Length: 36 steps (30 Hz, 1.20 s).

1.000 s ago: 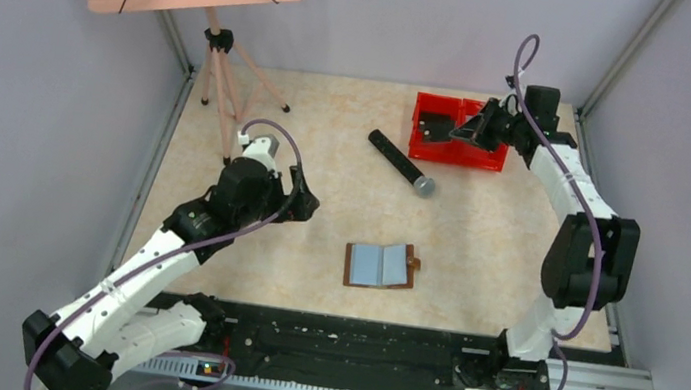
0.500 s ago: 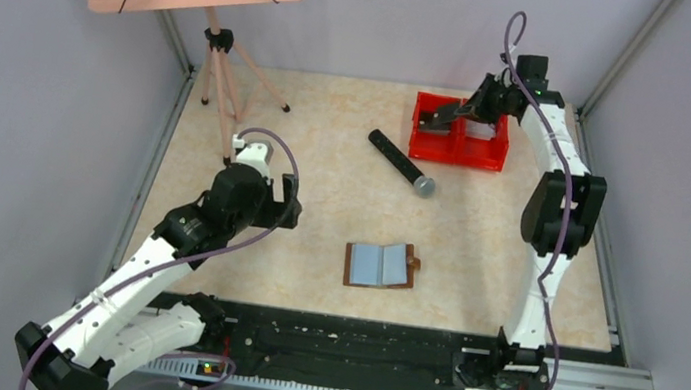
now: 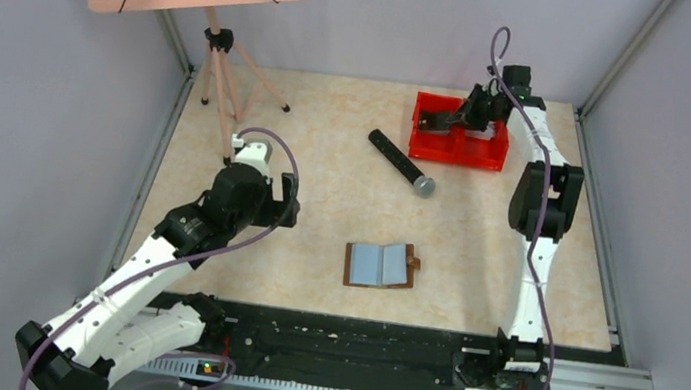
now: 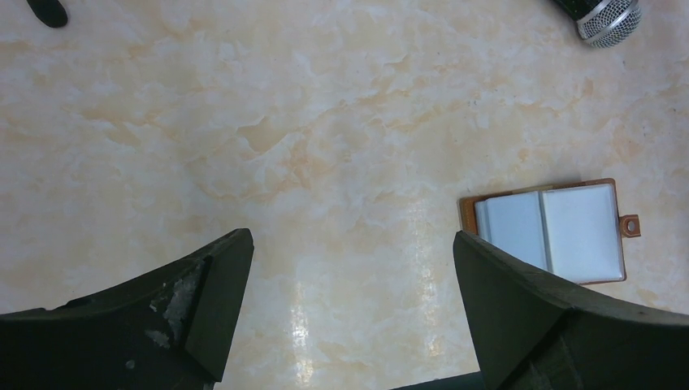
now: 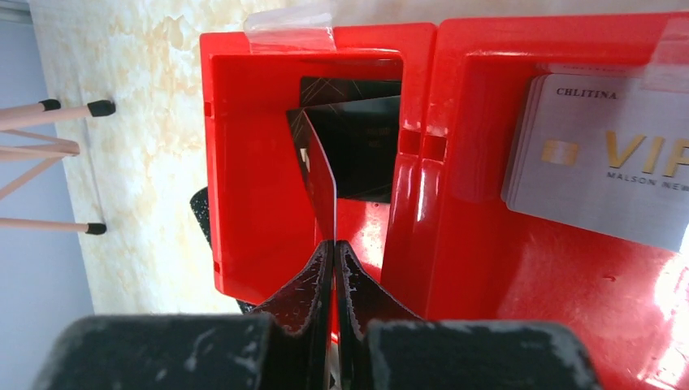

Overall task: Take the credit cards out of the card holder
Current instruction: Place the credit card in the storage box.

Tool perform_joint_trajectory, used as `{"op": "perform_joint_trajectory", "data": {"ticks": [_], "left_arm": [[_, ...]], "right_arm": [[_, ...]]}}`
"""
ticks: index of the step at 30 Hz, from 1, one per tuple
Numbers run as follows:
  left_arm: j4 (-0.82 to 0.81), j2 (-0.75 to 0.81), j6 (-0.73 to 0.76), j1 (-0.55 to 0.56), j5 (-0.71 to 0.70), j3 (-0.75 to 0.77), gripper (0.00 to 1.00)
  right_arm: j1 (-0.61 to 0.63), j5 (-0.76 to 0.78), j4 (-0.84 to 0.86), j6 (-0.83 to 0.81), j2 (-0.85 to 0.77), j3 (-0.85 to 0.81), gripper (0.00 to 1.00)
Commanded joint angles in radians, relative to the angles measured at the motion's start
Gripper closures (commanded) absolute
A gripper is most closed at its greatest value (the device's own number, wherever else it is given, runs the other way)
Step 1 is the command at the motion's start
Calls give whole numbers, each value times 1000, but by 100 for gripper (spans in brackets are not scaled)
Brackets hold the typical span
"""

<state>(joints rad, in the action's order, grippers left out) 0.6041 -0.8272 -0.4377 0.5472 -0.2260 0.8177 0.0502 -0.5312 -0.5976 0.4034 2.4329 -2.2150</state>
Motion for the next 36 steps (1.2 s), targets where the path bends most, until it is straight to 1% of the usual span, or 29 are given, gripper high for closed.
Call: {"op": "perform_joint_trajectory", "data": {"ticks": [1,12,32,36], "left_arm": [[-39,-9,16,-6,-19,30,1],[-44,-17,14,-17,-23,27,1],[-46,-10,5,-20,-19,22,1],[-43,-10,5,-20,-21,23,1]], "right_arm": [[5,-48,56,17,35,-72,100],[5,-59,96,37,93,-111,100],[2,-10,150,93,117,-127,100],[1,-9,150,99,126,-139,96]]}}
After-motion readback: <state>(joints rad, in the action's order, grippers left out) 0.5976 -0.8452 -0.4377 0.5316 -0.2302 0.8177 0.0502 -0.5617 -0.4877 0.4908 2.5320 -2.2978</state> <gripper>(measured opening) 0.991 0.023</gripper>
